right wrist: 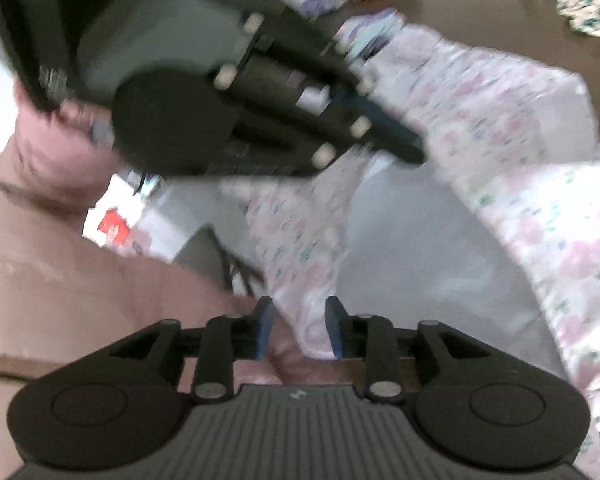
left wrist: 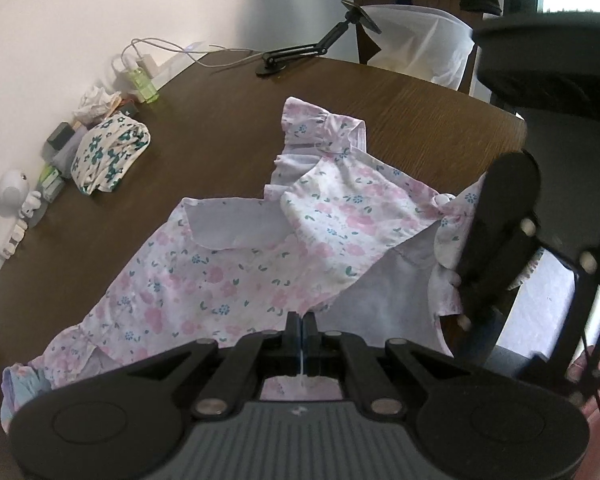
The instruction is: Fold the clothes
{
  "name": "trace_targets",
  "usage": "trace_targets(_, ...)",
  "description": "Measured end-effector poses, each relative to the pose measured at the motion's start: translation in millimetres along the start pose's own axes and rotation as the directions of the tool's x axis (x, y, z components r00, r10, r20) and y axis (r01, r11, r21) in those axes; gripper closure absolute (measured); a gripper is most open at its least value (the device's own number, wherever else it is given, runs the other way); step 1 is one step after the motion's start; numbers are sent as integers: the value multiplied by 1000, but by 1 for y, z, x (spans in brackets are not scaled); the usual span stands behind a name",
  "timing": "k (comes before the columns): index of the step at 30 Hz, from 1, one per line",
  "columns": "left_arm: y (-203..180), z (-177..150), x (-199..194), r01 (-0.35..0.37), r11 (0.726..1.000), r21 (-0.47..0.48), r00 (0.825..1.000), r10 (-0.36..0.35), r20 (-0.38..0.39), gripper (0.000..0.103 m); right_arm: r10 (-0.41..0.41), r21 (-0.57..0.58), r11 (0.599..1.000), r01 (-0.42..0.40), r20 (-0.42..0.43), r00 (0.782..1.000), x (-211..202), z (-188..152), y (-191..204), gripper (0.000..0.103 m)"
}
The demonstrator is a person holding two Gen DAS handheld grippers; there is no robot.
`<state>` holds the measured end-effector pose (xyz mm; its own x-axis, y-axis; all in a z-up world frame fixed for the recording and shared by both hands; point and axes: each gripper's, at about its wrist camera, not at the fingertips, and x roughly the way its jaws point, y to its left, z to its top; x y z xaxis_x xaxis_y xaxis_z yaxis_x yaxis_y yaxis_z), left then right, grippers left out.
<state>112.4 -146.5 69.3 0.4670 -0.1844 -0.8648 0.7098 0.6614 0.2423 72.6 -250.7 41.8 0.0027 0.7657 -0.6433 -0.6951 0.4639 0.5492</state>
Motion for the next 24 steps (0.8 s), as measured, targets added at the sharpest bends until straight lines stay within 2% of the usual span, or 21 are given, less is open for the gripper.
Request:
trace_targets(2, 0, 0, 1, 3, 1000, -5, 1000, -3, 3, 103, 14, 40, 999, -15, 31, 999, 3, 2, -10, 67)
trace_targets(4, 0, -1, 0, 4, 1000, -10, 1000, -4, 8, 103, 33, 65, 997, -36, 37, 999, 13, 4, -20, 57)
trace_targets(7, 1, -1, -2, -3, 1000, -16, 1000, 3, 14, 103, 83, 96, 992, -85, 20, 996, 38, 6, -30, 57)
trace_targets(8, 2, -2, -3, -5, 1000, -18, 1000, 5, 15, 103, 104, 100, 990, -104, 6, 995, 46, 7, -31, 57)
trace_targets(12, 6, -3, -5, -12, 1000, -26, 1000, 12, 22, 103, 196, 95, 977, -190, -66, 978, 58, 1, -27, 76)
trace_targets(13, 7, -3, -5, -14, 1000, -28, 1000, 14, 24, 103, 208, 90, 975, -201, -75, 975, 57, 0, -25, 77)
trace_targets(22, 4, -6, -3, 6, 1000, -24, 1000, -6, 27, 103, 187, 111, 975, -194, 70, 980, -2, -12, -28, 76)
trace_targets(23, 3, -5, -3, 8, 1000, -23, 1000, -7, 29, 103, 169, 111, 978, -176, 73, 983, -2, -13, -28, 74)
trace_targets(24, 3, -5, -4, 8, 1000, -22, 999, -7, 33, 103, 152, 112, 981, -160, 75, 985, -2, -13, -28, 66)
